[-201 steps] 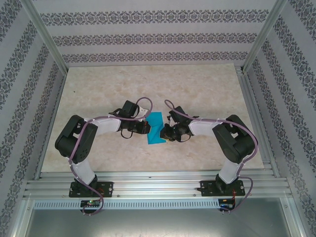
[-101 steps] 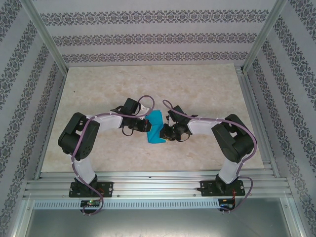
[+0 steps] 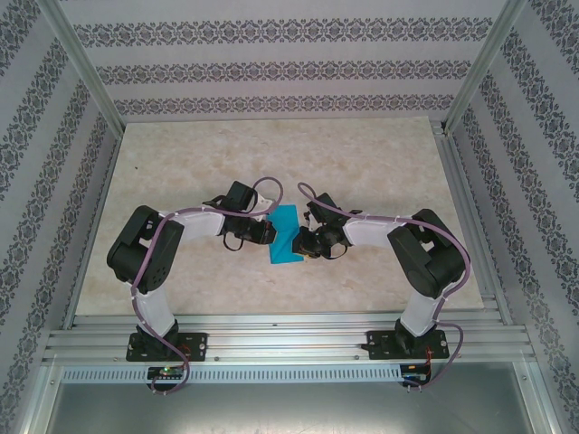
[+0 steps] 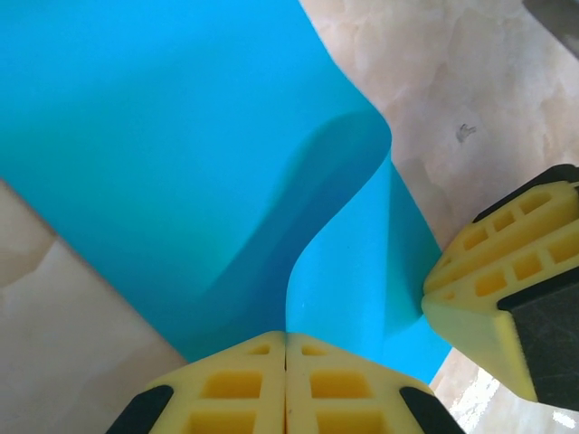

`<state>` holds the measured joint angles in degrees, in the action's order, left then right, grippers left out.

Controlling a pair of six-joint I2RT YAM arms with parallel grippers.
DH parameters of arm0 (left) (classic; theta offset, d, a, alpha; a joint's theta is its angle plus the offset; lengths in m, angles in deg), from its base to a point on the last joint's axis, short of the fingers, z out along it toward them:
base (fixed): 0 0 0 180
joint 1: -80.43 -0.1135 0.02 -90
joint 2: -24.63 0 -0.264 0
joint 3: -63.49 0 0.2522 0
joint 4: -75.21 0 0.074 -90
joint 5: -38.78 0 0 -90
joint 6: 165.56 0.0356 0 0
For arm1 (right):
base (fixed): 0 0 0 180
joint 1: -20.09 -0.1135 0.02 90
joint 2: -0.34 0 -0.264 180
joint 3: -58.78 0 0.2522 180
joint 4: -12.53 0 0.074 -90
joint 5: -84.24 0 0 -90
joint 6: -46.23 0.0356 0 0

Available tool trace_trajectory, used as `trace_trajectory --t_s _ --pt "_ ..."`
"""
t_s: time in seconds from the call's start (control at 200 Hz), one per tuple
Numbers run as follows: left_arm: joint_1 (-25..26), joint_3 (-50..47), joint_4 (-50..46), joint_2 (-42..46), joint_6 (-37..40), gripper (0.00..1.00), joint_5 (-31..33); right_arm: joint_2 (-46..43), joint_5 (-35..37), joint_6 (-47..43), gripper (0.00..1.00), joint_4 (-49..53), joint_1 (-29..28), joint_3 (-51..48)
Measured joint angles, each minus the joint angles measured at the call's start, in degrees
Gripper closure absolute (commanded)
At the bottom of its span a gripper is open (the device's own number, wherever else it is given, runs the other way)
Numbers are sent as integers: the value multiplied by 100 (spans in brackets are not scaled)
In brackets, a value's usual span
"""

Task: Fold a paper plane with a square sheet of paper (fold left side to right side)
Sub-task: Fold the triangle a second time at the center of the table.

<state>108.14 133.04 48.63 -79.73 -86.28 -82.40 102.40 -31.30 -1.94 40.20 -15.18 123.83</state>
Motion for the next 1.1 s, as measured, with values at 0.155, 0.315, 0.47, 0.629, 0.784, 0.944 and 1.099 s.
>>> trace_trajectory --t_s 0.155,0.315,0.47,0.629,0.784,0.944,1.099 --pt "-26 -66 4 0 0 91 44 0 0 0 83 9 0 9" --pt "-33 -81 20 0 0 91 63 15 0 0 82 48 0 37" --pt "-33 -81 72 -2 -2 91 66 22 0 0 82 68 0 48" --pt "-33 -81 118 -2 -2 91 63 33 0 0 82 72 0 57" --pt "-33 -79 131 -22 -4 90 57 44 0 0 82 94 -2 74" --pt "-33 -79 214 -79 -20 90 26 48 -2 0 82 94 0 76" --pt "-33 -79 291 -109 -28 90 -11 55 -2 0 82 105 0 85"
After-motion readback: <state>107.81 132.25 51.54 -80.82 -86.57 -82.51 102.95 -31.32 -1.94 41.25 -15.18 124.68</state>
